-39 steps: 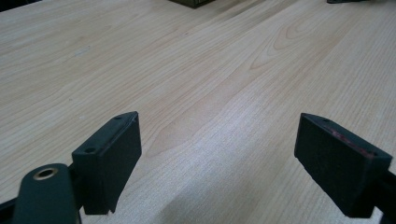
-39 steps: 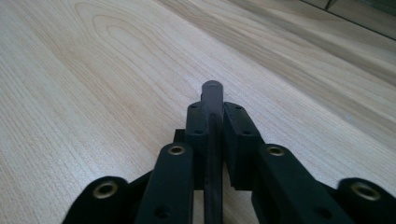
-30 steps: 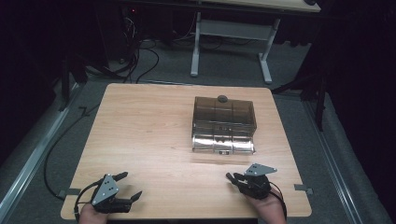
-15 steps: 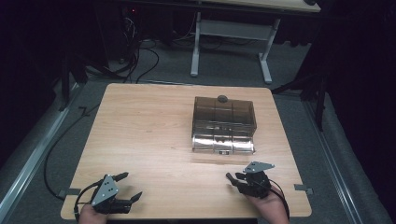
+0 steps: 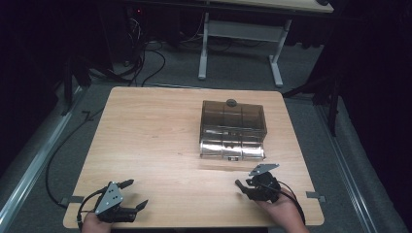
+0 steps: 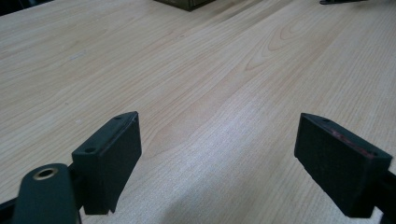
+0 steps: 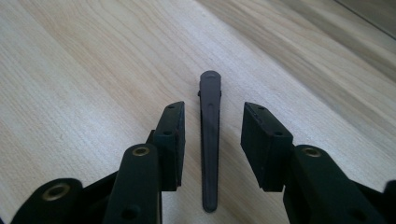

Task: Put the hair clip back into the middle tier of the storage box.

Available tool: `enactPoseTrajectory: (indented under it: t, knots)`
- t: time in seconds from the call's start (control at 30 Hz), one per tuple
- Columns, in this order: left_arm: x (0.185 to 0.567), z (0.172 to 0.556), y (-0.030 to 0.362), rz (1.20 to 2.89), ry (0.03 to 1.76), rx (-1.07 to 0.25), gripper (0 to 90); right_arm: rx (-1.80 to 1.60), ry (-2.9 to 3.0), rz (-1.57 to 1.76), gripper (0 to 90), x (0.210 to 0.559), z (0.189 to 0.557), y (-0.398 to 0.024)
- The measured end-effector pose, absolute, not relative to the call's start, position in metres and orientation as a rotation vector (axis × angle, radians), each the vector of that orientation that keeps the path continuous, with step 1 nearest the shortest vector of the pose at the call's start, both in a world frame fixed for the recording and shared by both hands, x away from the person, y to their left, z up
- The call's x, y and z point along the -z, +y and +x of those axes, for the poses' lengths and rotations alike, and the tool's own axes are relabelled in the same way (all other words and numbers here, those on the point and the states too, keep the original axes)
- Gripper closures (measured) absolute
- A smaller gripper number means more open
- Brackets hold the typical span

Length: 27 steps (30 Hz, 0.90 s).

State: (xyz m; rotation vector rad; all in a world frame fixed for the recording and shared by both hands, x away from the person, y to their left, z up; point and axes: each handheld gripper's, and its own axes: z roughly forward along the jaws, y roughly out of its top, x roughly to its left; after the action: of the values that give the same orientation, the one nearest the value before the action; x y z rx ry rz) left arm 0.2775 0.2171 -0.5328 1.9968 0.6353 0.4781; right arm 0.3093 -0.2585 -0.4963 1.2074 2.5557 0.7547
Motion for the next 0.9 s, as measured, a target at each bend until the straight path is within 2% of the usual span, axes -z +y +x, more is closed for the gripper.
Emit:
enactPoseTrajectory:
  t: [0.9]
  knots:
    - [0.533, 0.278, 0.217, 2.003, 0.628, -0.466, 15.1, -0.482, 2.735, 1.211, 62.8, 0.49, 0.326, -0.244]
